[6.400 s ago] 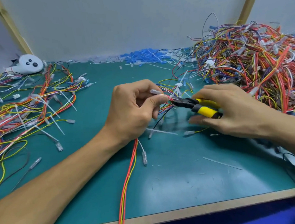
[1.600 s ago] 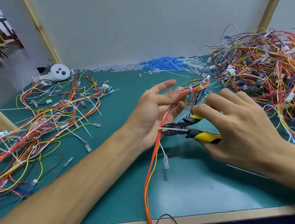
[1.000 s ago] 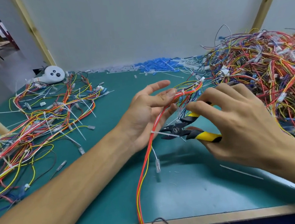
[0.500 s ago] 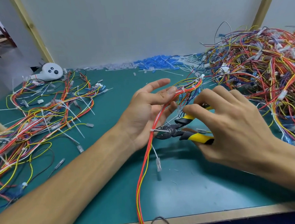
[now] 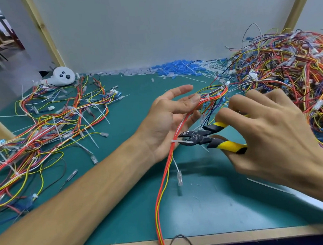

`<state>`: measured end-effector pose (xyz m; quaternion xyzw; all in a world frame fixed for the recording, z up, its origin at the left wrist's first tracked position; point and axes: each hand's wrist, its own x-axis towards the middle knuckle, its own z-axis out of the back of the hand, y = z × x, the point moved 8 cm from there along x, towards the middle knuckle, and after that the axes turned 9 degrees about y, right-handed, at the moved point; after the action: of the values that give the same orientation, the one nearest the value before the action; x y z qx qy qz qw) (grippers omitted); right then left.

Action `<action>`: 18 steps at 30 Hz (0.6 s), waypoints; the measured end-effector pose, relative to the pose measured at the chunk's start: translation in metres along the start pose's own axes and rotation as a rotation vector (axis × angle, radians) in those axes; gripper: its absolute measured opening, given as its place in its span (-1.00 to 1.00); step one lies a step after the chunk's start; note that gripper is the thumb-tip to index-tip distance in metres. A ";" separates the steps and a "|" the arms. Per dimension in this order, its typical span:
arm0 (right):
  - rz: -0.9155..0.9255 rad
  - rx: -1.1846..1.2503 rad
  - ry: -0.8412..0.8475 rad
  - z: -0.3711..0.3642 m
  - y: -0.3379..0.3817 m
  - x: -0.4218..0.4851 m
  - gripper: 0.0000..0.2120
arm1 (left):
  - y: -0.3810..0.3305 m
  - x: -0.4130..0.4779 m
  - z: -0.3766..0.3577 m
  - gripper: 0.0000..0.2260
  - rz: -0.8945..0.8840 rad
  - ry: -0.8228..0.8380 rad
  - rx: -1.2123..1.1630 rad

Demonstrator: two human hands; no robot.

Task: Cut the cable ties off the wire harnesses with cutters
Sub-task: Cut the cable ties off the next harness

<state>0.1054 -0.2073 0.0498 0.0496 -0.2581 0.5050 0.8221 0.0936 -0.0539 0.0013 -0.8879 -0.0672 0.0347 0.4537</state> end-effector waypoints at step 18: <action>-0.015 0.168 0.108 0.000 -0.003 0.002 -0.71 | -0.002 0.002 0.001 -0.61 -0.019 -0.007 0.119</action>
<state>0.1091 -0.2074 0.0508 0.0930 -0.1695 0.5208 0.8315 0.0953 -0.0511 0.0023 -0.8586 -0.0752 0.0376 0.5058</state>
